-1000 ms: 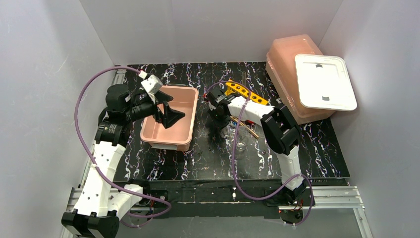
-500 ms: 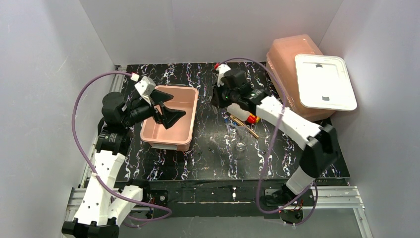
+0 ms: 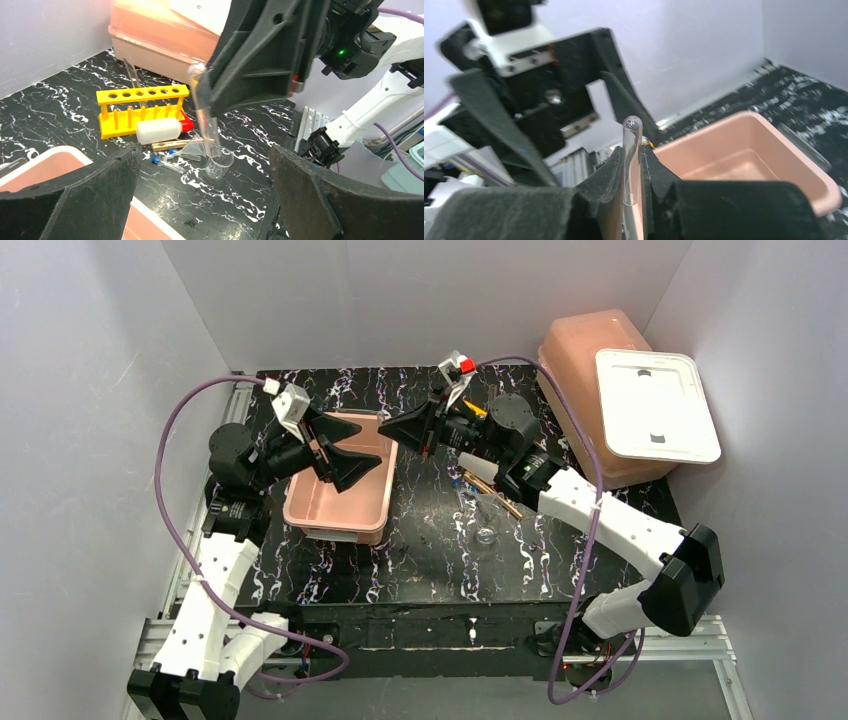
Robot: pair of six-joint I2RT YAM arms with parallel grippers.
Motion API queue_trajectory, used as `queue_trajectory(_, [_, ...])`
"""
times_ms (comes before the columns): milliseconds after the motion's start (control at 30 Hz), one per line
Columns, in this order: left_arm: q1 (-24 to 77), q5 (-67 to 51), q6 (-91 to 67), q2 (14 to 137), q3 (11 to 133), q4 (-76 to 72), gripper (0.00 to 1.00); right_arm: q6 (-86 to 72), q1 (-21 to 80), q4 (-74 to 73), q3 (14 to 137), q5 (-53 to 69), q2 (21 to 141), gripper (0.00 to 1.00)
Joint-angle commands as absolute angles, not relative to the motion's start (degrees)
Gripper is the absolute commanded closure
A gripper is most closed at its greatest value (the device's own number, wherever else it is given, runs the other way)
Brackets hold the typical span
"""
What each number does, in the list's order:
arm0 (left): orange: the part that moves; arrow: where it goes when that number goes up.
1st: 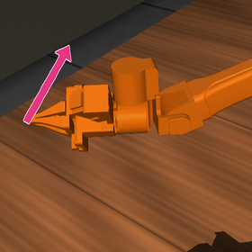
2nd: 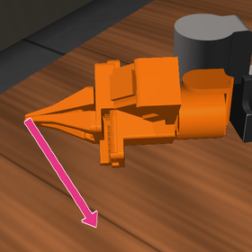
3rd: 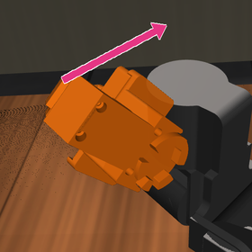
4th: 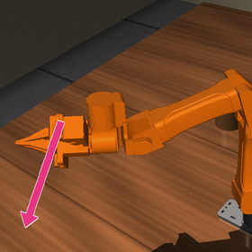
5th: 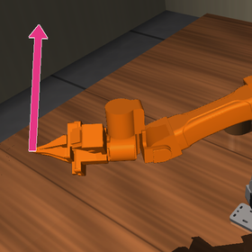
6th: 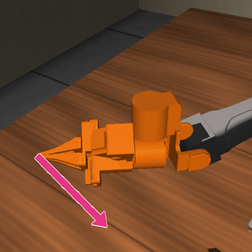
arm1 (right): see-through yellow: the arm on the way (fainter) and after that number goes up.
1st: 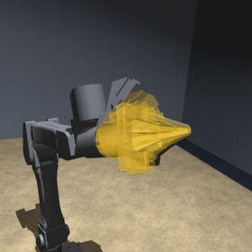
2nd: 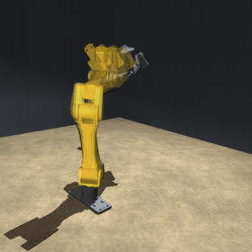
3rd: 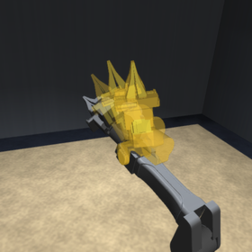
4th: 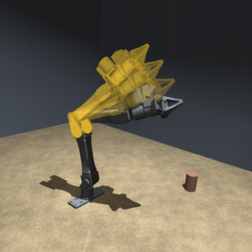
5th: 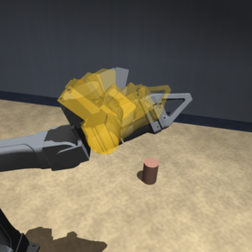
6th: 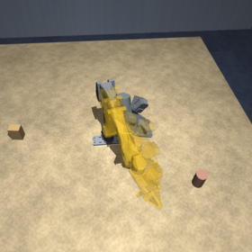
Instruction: Organize the chemistry lab equipment
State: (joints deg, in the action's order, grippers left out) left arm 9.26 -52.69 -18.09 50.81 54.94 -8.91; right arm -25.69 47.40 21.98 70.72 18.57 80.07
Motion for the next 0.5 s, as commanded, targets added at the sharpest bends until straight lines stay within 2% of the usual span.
queue_trajectory(0, [10.03,-55.82,-19.81,51.71,57.43,-13.97,0.02,-30.29,48.55,35.61,72.1,22.1,78.8,0.99])
queue_trajectory(267, [10.09,-51.73,-22.39,50.92,57.32,-17.66,0.02,-30.86,50.9,40.93,71.04,22.87,78.95,0.99])
queue_trajectory(400, [10.07,-54.6,-23.98,50.99,58.26,-18.25,0.02,-30.61,51.51,42.14,70.73,22.94,79.44,0.99])
queue_trajectory(467, [10.08,-55.77,-24.38,51.33,58.75,-18.27,0.05,-29.62,51.91,41.66,71.15,22.92,79.69,0.99])
